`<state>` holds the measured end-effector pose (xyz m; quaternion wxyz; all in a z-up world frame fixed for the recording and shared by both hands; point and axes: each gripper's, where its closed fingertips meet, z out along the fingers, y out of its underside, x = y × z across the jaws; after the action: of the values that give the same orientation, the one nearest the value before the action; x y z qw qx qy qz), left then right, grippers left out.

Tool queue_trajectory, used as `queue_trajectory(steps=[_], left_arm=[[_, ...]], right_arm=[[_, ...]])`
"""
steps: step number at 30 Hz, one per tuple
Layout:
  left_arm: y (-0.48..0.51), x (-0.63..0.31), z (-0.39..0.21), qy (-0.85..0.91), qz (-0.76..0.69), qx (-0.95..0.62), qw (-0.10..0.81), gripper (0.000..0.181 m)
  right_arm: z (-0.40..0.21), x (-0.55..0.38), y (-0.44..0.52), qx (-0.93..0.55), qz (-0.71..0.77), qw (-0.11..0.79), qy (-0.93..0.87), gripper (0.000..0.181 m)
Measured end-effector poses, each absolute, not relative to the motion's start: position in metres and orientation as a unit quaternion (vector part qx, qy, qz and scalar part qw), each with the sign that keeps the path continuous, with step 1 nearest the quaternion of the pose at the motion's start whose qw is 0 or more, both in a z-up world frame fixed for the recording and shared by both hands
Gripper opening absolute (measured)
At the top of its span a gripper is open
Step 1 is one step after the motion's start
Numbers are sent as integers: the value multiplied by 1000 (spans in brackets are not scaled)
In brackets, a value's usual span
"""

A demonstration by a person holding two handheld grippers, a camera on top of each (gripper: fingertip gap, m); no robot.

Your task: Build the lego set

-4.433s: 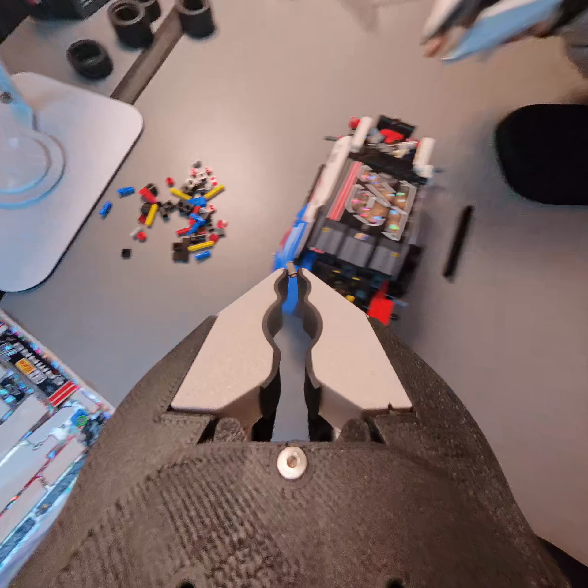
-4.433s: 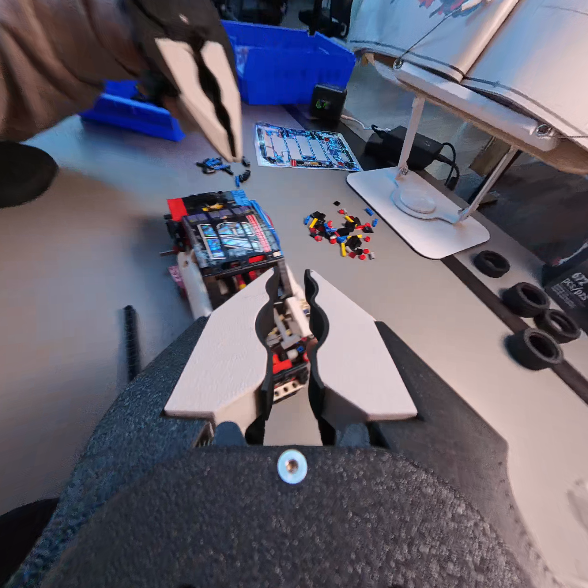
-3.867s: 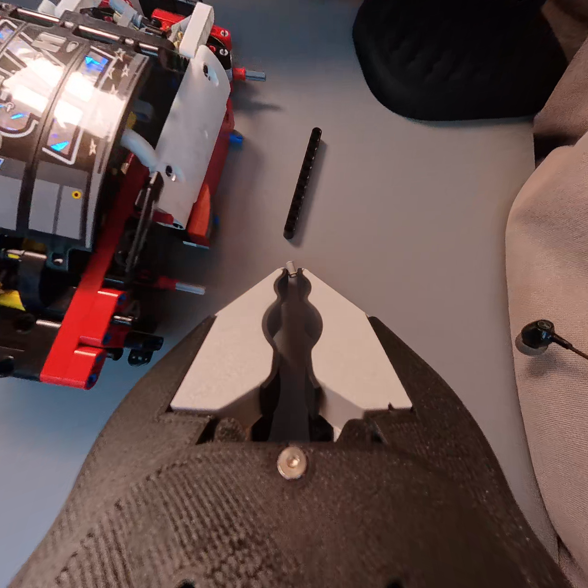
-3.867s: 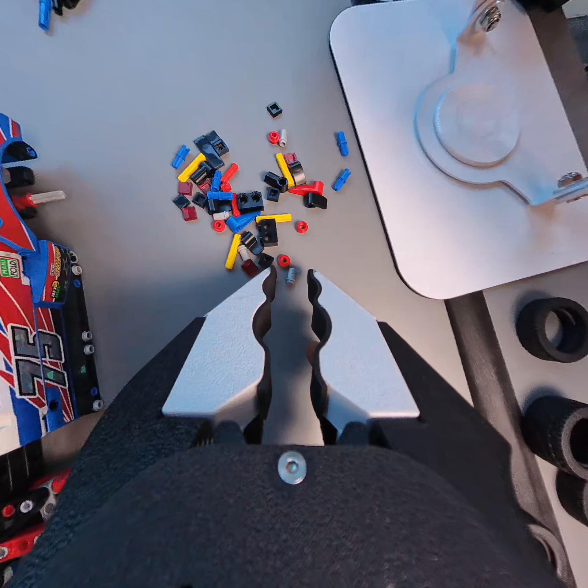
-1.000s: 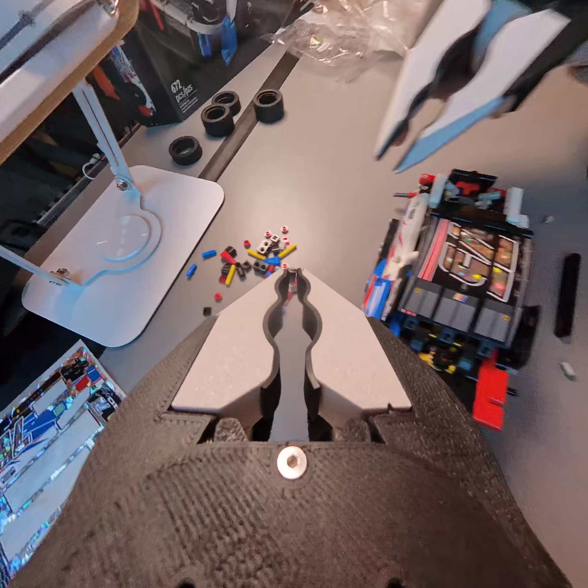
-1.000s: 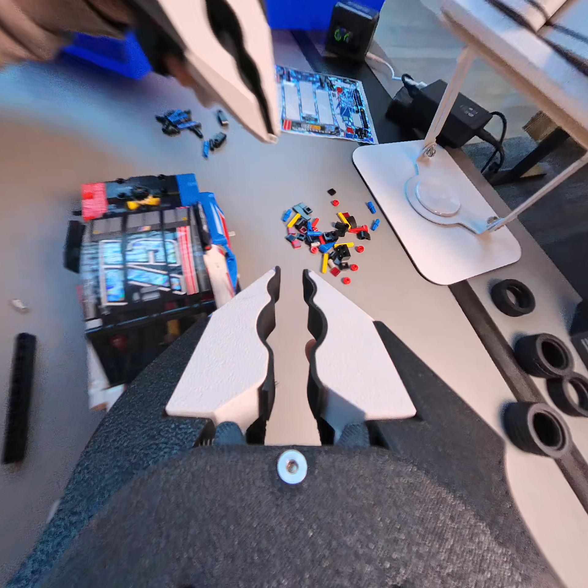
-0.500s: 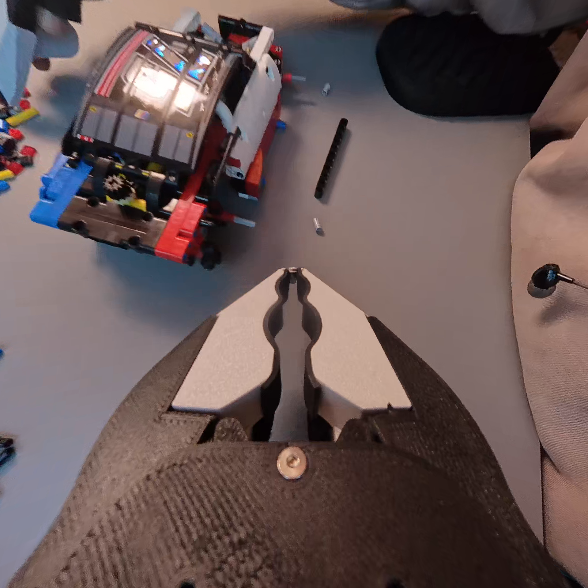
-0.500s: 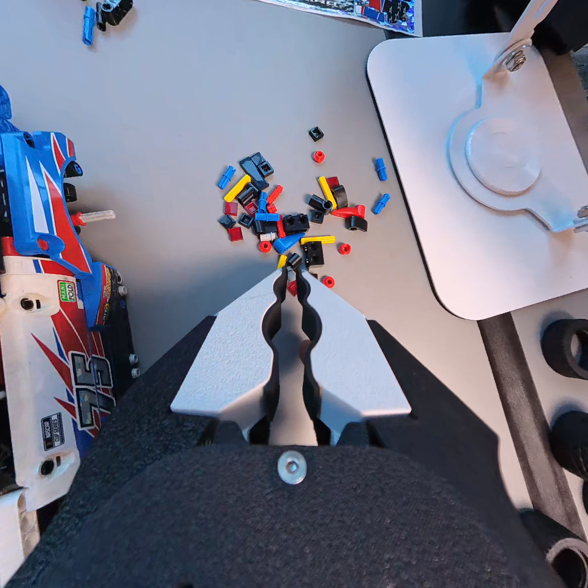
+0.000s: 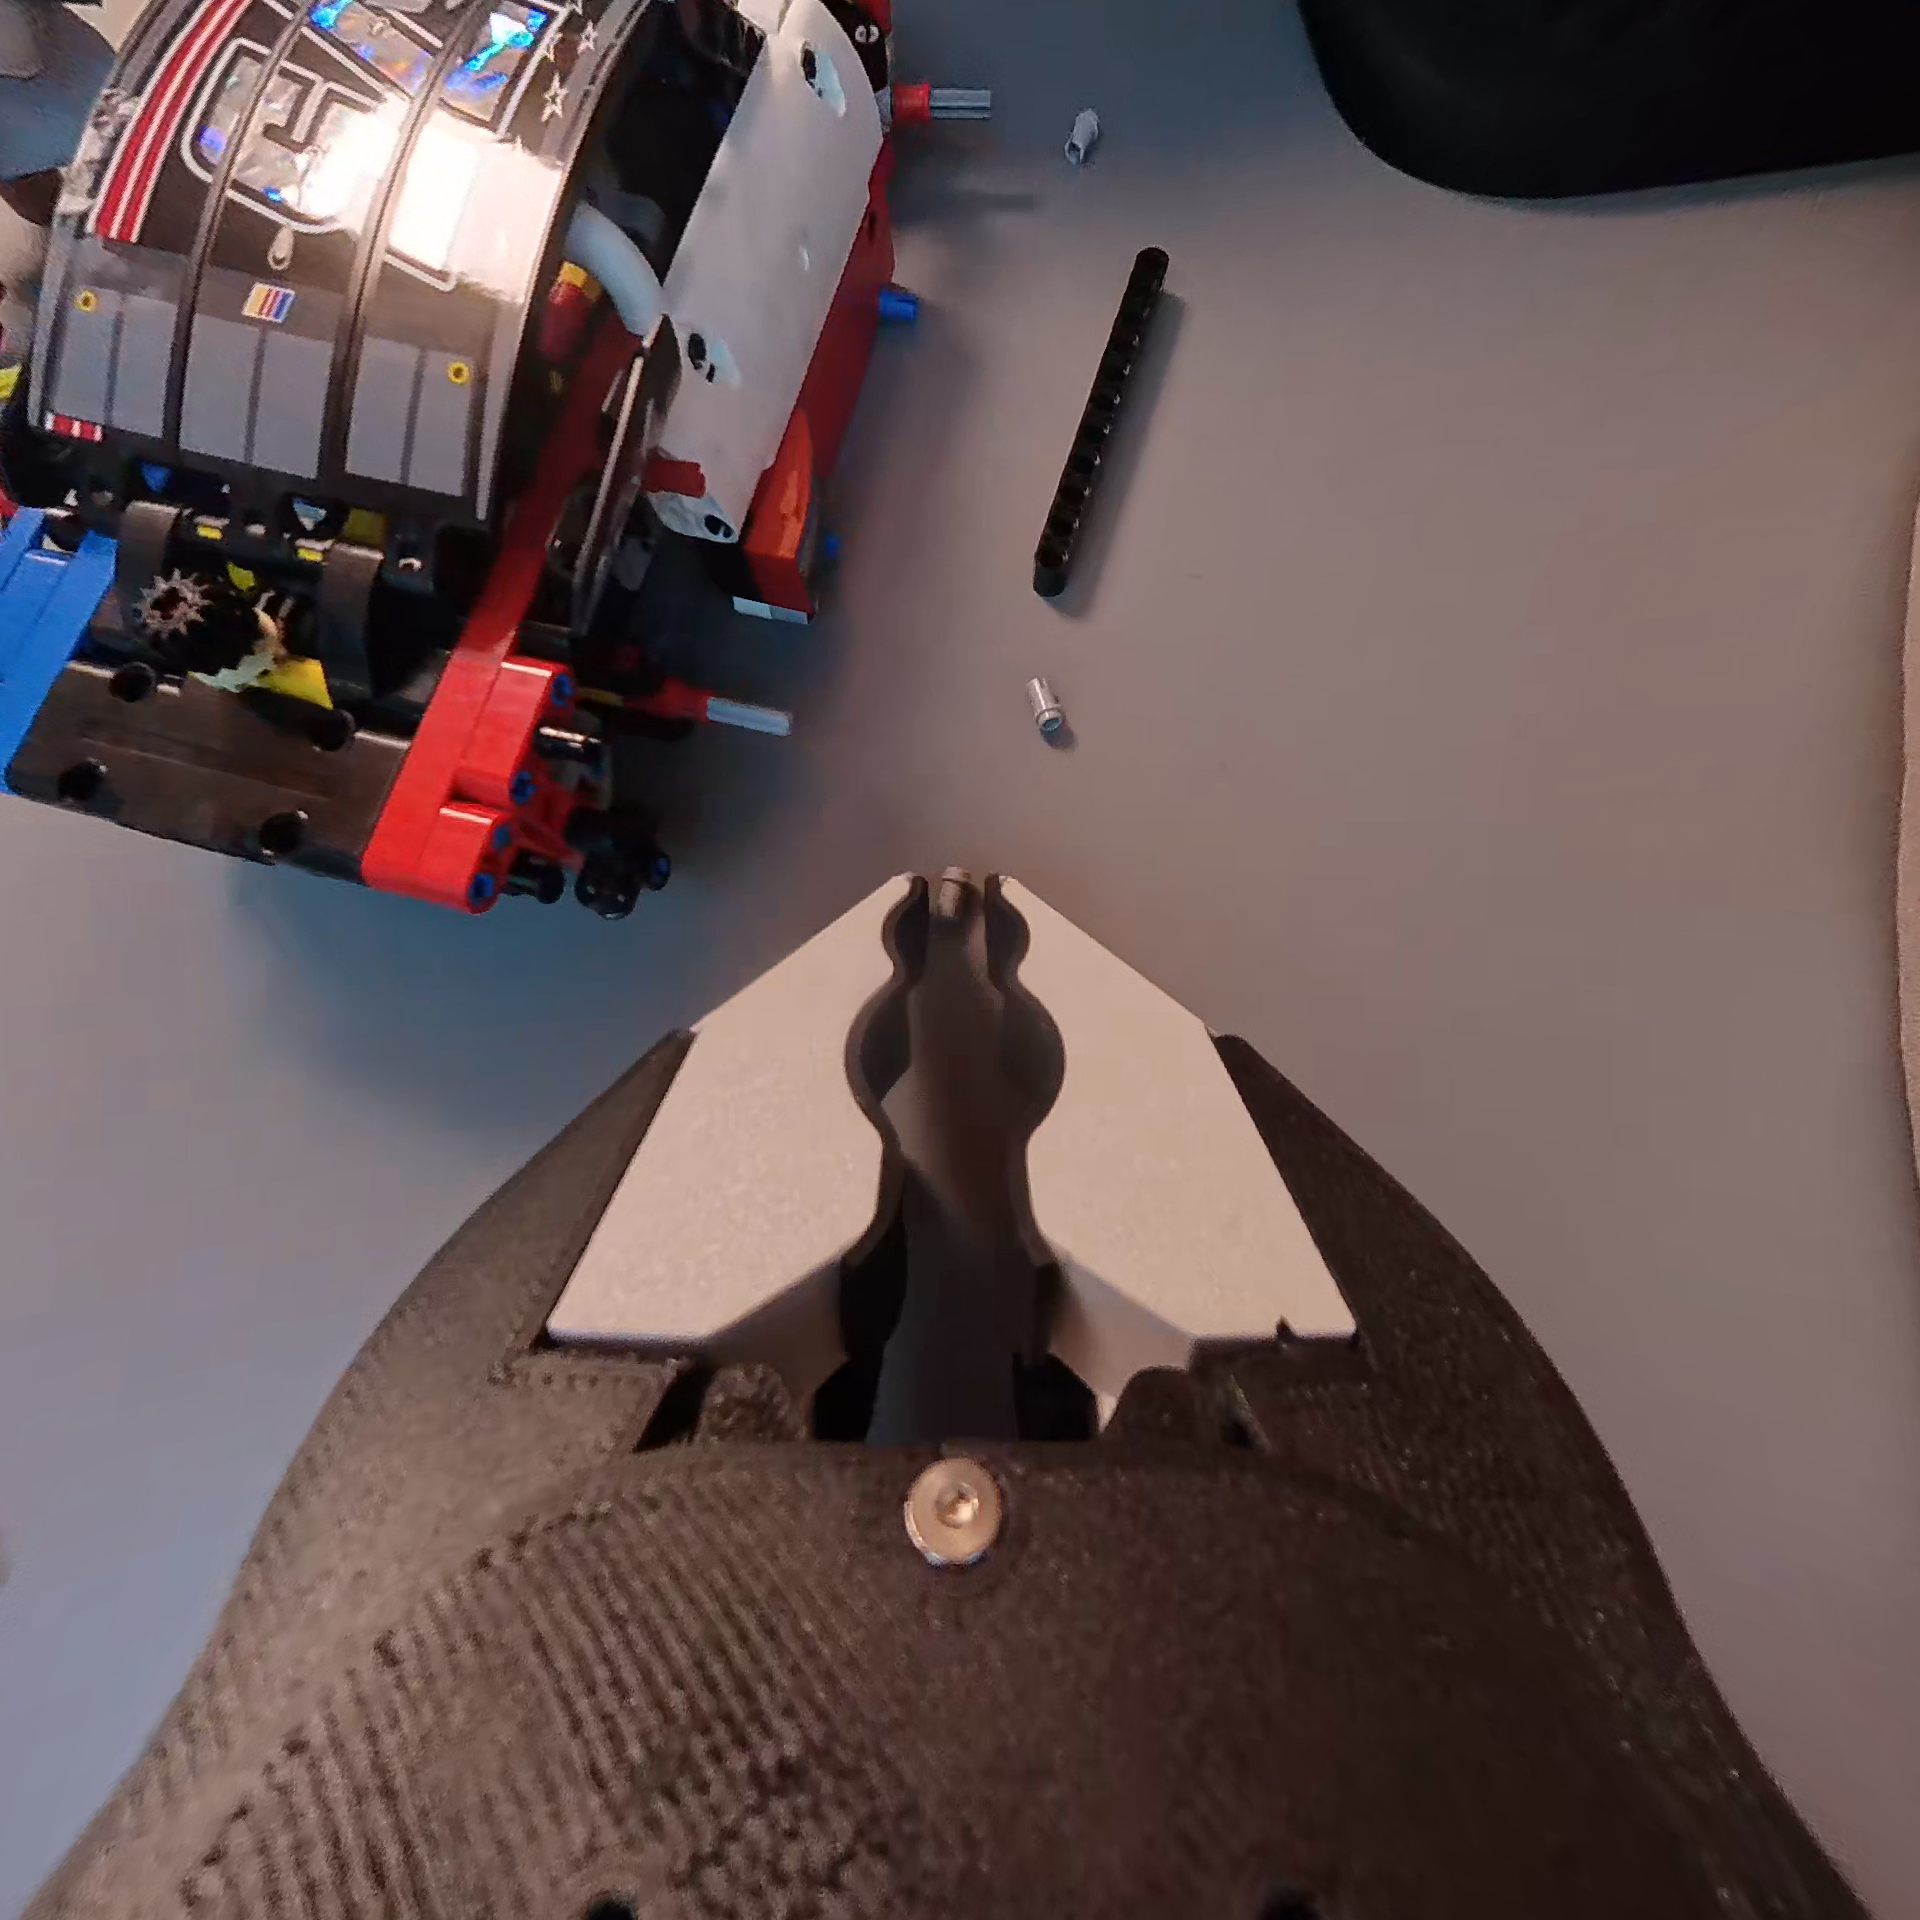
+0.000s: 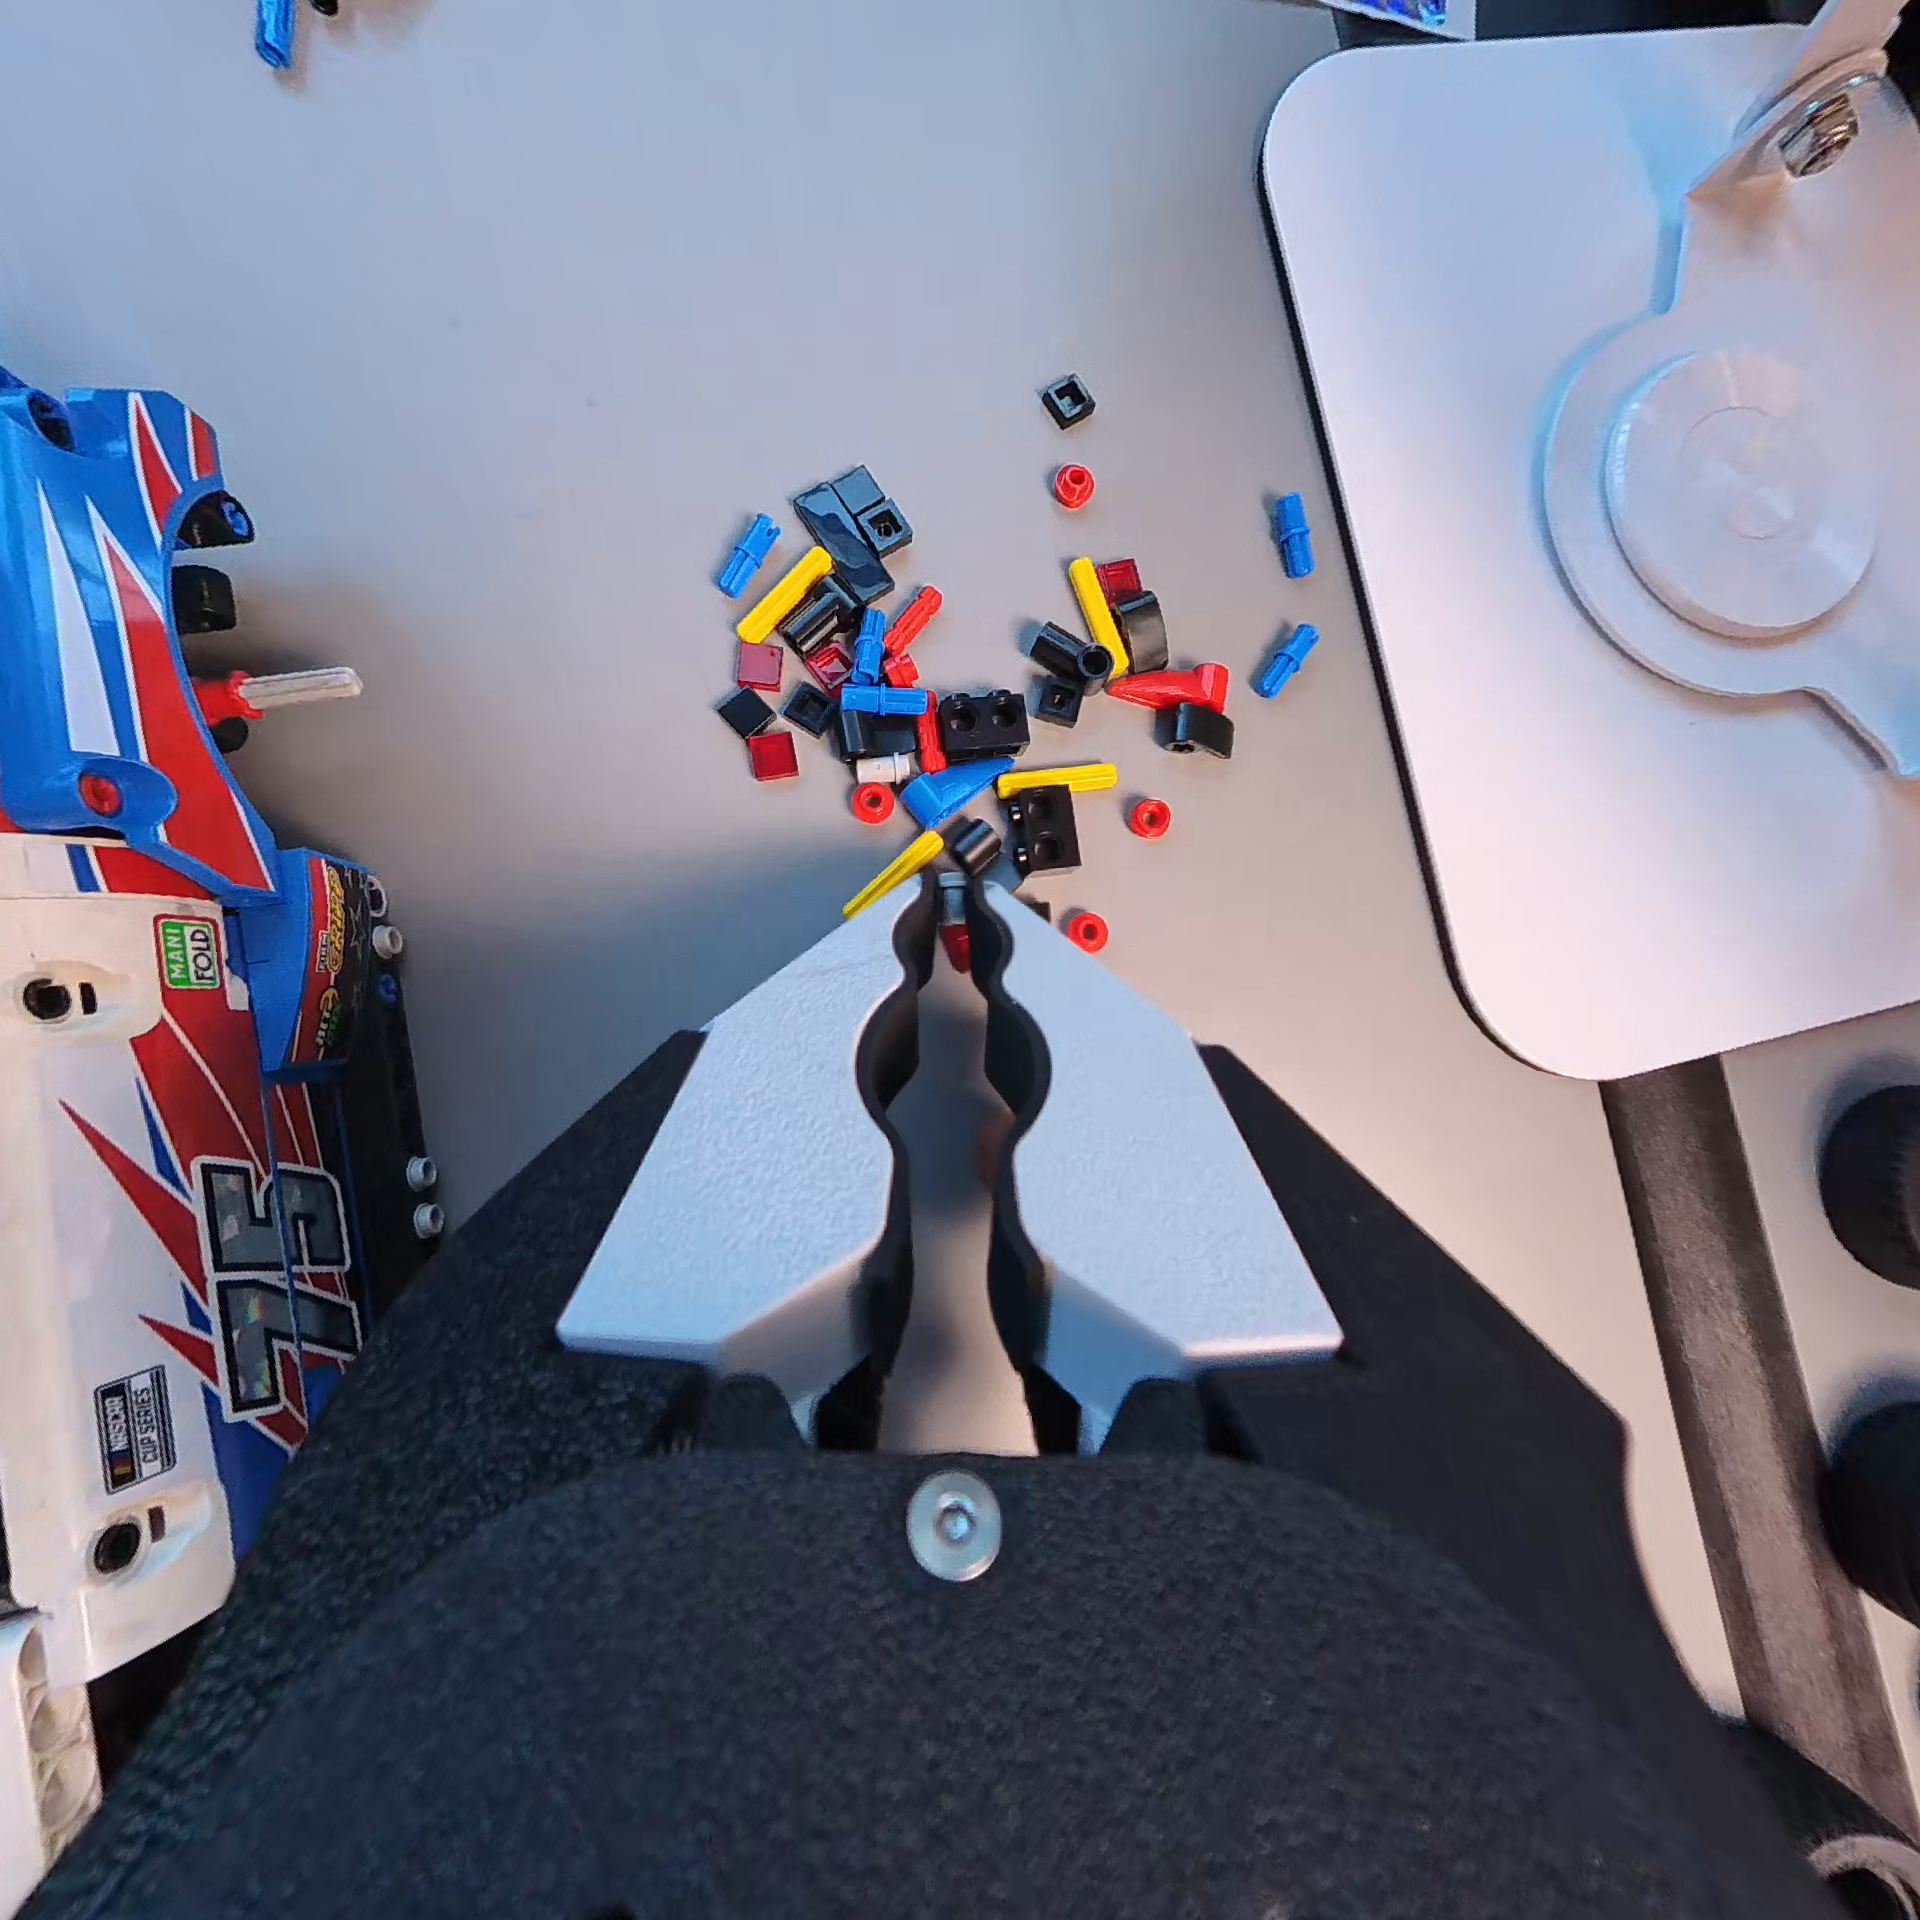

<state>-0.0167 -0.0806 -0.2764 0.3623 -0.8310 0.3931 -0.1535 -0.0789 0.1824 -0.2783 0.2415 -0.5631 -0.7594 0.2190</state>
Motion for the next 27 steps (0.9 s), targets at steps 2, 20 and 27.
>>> queue_trajectory(steps=[2,20,27], left_arm=[[-79,-18,-274,386,-158,-831,369,14],[-86,-29,-263,392,-172,-817,387,23],[-79,3,-258,405,-171,-795,418,23]], right_arm=[[-278,-79,183,-564,220,238,-760,2],[-230,104,-30,-499,290,213,-788,2],[-264,113,-49,-511,245,213,-796,3]])
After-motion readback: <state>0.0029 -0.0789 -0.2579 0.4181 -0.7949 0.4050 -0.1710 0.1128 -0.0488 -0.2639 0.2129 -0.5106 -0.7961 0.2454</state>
